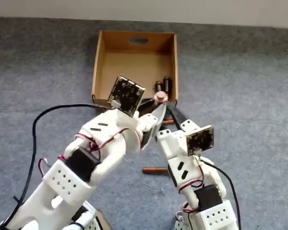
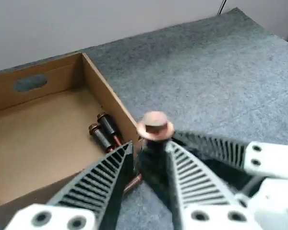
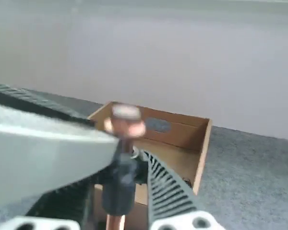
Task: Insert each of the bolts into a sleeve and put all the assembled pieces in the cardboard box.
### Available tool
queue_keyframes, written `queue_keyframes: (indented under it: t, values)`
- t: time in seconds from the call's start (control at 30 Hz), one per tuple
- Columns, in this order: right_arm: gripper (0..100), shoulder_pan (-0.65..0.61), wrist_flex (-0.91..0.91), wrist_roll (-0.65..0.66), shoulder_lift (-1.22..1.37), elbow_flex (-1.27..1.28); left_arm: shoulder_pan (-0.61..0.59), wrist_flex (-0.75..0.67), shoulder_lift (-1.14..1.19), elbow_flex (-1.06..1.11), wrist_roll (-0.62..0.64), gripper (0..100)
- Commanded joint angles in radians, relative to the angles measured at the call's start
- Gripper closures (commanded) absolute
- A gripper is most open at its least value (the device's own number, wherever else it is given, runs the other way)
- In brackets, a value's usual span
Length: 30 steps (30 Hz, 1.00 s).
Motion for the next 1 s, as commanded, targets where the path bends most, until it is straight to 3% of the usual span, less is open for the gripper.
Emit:
queue_keyframes:
  t: [0.0, 0.23, 0.37, 0.5, 0.7, 0.87, 0.97]
  values:
    - [99.3, 0.007, -0.021, -0.008, -0.008, -0.012, -0.01, 0.051, -0.076, -0.022, -0.002, 80]
    - [99.3, 0.007, -0.021, -0.008, -0.007, -0.012, -0.033, 0.12, -0.156, -0.033, -0.005, 80]
    - [99.3, 0.048, -0.019, -0.008, -0.005, -0.027, -0.171, 0.227, -0.203, -0.061, -0.144, 80]
    - [99.3, 0.093, 0.042, -0.008, 0.031, -0.13, -0.384, 0.345, -0.162, -0.035, -0.158, 85]
    - [99.3, 0.093, 0.179, -0.008, 0.323, -0.433, -0.579, 0.377, -0.005, 0.054, -0.157, 85]
    - [99.3, 0.093, 0.255, -0.012, 0.648, -0.668, -0.607, 0.376, 0.01, 0.102, -0.157, 85]
    - [99.3, 0.093, 0.259, -0.014, 0.865, -0.78, -0.611, 0.269, 0.016, 0.208, -0.158, 85]
